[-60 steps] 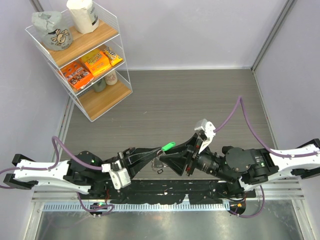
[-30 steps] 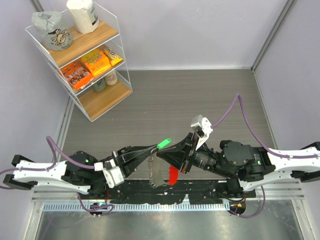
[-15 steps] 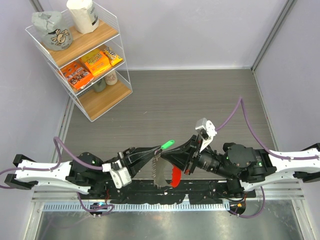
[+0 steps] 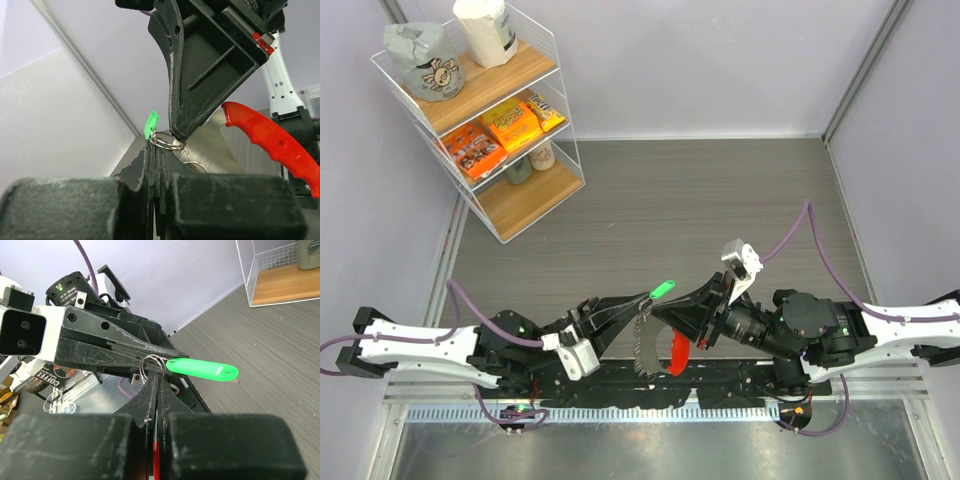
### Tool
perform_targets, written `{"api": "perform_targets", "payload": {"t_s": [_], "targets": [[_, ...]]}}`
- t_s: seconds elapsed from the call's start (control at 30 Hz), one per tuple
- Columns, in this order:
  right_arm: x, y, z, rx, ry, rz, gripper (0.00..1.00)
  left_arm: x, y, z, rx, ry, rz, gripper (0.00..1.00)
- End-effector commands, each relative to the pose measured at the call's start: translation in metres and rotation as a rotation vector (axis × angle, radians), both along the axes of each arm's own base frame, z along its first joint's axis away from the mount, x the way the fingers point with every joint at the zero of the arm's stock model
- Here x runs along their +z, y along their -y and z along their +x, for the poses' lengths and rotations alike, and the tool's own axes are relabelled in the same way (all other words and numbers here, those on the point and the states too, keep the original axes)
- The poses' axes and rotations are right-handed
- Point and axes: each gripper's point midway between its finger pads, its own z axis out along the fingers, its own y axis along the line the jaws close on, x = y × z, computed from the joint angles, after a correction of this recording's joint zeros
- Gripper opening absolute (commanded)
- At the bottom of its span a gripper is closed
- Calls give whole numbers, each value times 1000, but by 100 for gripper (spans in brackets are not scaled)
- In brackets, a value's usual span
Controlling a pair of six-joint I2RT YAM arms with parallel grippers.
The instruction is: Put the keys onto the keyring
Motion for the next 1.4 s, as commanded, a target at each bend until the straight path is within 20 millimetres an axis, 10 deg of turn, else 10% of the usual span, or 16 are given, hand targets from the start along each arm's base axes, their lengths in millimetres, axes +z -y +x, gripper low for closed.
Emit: {"api": "perform_targets", "payload": {"t_s": [0.0, 0.37, 0.8, 1.37], "targets": [[10, 8, 6, -33, -39, 55, 6, 38, -20, 12, 81, 11, -201, 0], [1, 15, 8, -50, -84, 47, 6, 59, -21, 30, 312, 137, -345, 0], [-9, 30, 11, -68, -136, 44, 5, 81, 31, 38, 714, 471, -175, 0], [-6, 38, 12, -65, -111, 60, 5, 129, 11, 6, 825, 778, -171, 0]]}}
